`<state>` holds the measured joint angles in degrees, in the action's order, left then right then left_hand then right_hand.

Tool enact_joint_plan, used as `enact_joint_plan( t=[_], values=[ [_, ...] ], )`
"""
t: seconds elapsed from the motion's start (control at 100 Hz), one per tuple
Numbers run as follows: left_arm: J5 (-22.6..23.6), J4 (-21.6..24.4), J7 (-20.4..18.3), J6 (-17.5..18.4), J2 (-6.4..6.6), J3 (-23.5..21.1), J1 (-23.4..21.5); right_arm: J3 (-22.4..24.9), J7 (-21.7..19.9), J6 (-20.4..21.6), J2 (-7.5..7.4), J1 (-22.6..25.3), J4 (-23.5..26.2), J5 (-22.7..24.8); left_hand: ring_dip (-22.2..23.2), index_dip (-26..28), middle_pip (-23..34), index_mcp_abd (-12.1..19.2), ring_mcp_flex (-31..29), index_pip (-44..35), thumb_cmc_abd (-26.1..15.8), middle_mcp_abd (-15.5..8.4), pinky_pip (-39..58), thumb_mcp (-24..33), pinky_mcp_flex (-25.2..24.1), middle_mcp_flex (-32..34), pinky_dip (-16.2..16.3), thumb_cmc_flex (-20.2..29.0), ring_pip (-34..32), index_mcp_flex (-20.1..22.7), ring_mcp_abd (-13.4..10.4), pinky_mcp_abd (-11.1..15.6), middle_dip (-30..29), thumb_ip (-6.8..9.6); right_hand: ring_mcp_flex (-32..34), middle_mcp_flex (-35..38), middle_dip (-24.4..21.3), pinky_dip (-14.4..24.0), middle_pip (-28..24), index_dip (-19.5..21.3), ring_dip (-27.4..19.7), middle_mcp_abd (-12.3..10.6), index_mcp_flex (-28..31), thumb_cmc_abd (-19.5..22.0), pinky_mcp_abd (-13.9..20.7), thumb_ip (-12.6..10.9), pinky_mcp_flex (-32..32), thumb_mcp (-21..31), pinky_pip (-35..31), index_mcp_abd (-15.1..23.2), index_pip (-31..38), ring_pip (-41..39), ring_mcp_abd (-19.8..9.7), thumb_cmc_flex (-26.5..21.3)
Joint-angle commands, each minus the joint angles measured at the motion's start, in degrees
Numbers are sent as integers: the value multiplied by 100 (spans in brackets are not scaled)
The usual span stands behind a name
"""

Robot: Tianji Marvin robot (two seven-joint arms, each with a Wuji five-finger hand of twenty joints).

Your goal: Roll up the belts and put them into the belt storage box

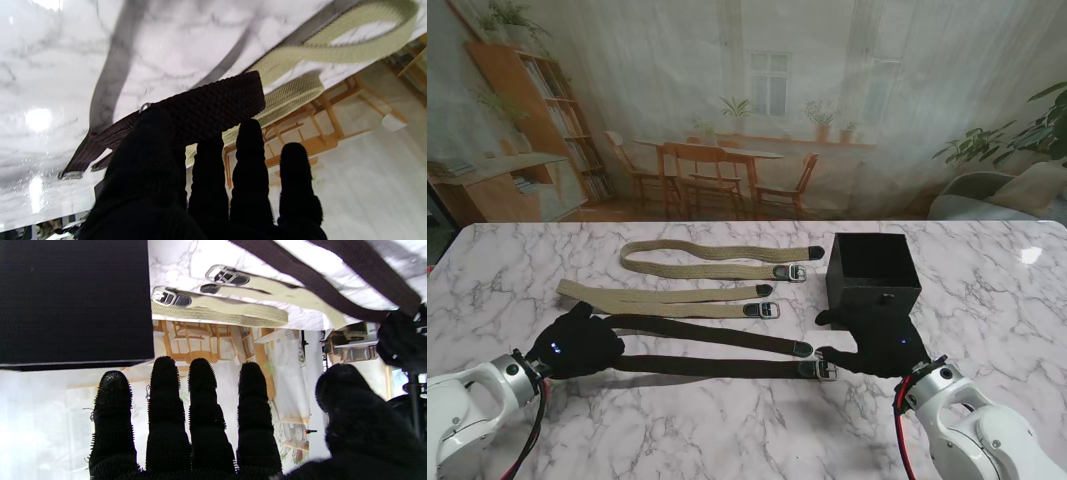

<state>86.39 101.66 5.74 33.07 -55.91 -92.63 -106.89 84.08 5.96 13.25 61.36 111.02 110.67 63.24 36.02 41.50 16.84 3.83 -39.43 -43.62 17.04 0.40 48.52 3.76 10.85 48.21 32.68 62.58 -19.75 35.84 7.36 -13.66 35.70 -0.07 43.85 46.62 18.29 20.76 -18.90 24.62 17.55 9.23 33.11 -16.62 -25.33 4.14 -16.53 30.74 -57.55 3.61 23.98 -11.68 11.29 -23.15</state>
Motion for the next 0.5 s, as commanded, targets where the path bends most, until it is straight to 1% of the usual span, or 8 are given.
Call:
enact_joint_plan(
  t=[0.0,0.15,0.27,0.28,0.35,0.37,0.38,0.49],
  values=[
    [-69,213,30,49,-28,11,63,-137,42,48,-37,19,-13,34,56,14,-60,6,-172,-232,42,126,181,256,30,171,138,288,-120,172,4,-121,88,20,79,-116,14,75,3,-86,37,-70,-395,-95,142,-26,5,150,-64,-233,-176,-182,-108,193],
    [-246,434,58,371,-54,57,259,-342,-169,117,-65,-104,-32,-32,76,33,-72,9,-156,-221,34,123,219,258,20,149,151,287,-98,162,14,-113,106,18,-191,-470,-15,71,59,-106,-9,-1,-698,-19,181,-3,105,133,-30,-327,-268,-63,-79,342],
    [-514,576,-128,619,-88,213,492,-529,-287,164,-75,-271,-39,-139,99,93,-74,-13,-131,-214,8,127,237,267,3,130,157,301,-87,122,50,-94,127,23,-461,-1041,-22,104,30,-64,-47,98,-627,125,227,12,212,-21,-23,-322,-203,-5,-73,475],
    [-531,584,-144,629,-90,233,511,-545,-296,169,-76,-285,-39,-147,104,99,-75,-15,-118,-210,11,127,241,258,2,125,159,290,-86,119,112,-93,129,20,-468,-1070,-22,106,28,-59,-48,104,-621,133,228,12,215,-32,-24,-323,-197,-5,-74,485],
    [-593,619,-194,645,-98,399,641,-679,-365,181,-78,-402,-48,-248,122,123,-75,-3,-135,-199,17,121,257,245,-3,112,165,275,-99,115,12,-87,135,18,-690,-1437,-16,140,-86,15,-75,172,-656,224,274,2,292,-194,-15,-426,-149,16,-70,524],
    [-621,624,-216,642,-102,450,679,-729,-376,171,-77,-441,-56,-286,125,131,-76,-10,-100,-196,21,129,262,251,-8,109,168,286,-87,117,139,-91,137,22,-767,-1531,-15,145,-115,41,-85,189,-665,257,287,0,330,-238,-1,-472,-134,27,-73,532],
    [-637,626,-230,641,-104,473,697,-753,-380,165,-76,-460,-61,-304,129,133,-77,-13,-111,-192,19,128,265,248,-10,105,170,281,-94,115,83,-90,137,22,-803,-1563,-16,146,-119,49,-90,199,-670,271,295,-1,344,-251,4,-491,-130,36,-71,537],
    [-787,636,-385,609,-121,702,880,-963,-508,110,-86,-662,-92,-392,151,152,-71,-17,-76,-172,23,121,268,249,-35,101,174,275,-98,118,173,-105,141,34,-1227,-1898,-40,136,-183,141,-155,231,-837,433,425,2,605,-456,133,-723,-168,128,-57,630]
  ],
)
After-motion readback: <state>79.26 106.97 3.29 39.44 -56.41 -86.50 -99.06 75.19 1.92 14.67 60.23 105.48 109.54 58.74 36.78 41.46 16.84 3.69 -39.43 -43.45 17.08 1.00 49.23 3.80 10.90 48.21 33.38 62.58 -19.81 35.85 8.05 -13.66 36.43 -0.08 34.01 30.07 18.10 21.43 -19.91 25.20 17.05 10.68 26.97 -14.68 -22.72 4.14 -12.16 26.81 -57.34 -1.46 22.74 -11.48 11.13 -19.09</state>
